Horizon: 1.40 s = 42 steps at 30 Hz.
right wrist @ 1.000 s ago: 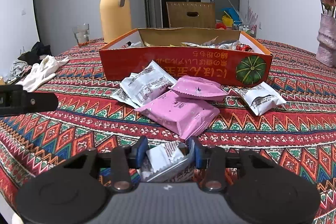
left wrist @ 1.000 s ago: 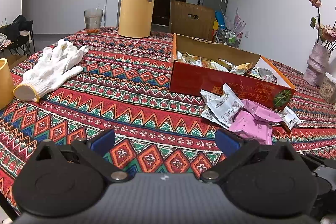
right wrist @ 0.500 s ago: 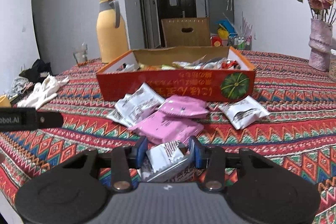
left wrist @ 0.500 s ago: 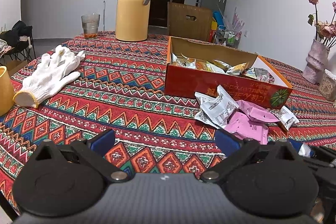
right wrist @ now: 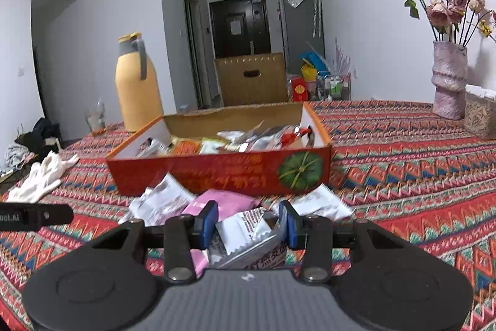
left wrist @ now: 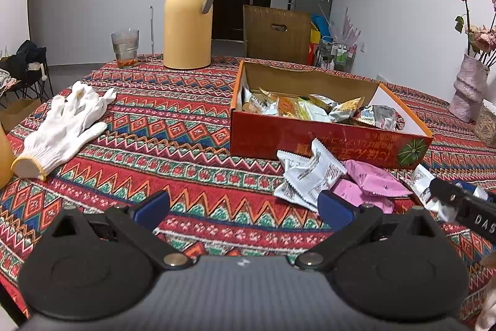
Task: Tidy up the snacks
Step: 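Grasp another white sachet with the left tool while the right tool holds its sachet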
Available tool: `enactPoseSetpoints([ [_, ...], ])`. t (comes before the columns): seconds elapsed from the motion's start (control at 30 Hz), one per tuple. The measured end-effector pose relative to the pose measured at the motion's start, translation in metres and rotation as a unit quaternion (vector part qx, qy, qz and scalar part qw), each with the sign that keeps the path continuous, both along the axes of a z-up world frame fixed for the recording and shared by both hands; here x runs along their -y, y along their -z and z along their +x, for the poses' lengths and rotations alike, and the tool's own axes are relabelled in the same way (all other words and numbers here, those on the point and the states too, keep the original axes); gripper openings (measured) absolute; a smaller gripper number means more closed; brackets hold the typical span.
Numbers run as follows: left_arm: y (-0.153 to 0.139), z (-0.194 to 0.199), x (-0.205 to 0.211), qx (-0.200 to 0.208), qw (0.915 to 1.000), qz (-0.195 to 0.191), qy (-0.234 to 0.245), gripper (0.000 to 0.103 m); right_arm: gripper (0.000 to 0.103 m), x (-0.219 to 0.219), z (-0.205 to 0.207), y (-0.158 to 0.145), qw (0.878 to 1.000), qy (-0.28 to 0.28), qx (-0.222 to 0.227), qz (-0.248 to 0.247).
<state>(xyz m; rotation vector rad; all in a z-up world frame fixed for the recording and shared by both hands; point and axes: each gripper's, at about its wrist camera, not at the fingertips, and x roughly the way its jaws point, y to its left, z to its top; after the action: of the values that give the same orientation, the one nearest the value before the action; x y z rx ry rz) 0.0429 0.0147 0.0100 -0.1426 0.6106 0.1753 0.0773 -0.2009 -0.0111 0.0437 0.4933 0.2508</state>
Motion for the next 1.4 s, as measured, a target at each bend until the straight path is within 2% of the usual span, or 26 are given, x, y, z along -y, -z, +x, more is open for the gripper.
enactPoseSetpoints([
  [0.17,-0.005,0.016,0.009,-0.003,0.9998,0.016,0.007,0.103,0.042,0.010,0.016,-0.008,1.000,0.001,0.016,0.000],
  [0.47,-0.014,0.040,0.013,0.000,0.9998,0.022,-0.001,0.103,0.042,0.021,0.047,-0.020,0.999,0.000,0.044,-0.002],
  [0.8,-0.003,0.074,0.024,-0.023,0.9993,0.030,-0.006,0.103,0.042,0.038,0.081,0.008,0.998,0.025,0.010,0.049],
  [1.0,0.015,0.093,0.046,-0.040,0.9972,0.058,0.023,0.103,0.042,0.038,0.076,0.014,0.999,0.025,0.019,0.042],
  [1.2,0.032,0.104,0.067,-0.050,0.9915,0.112,0.046,0.103,0.042,0.038,0.075,0.015,0.999,0.025,0.022,0.043],
  [1.4,0.044,0.114,0.074,-0.060,0.9877,0.128,0.067,0.090,0.042,0.038,0.070,0.015,0.998,0.021,0.029,0.043],
])
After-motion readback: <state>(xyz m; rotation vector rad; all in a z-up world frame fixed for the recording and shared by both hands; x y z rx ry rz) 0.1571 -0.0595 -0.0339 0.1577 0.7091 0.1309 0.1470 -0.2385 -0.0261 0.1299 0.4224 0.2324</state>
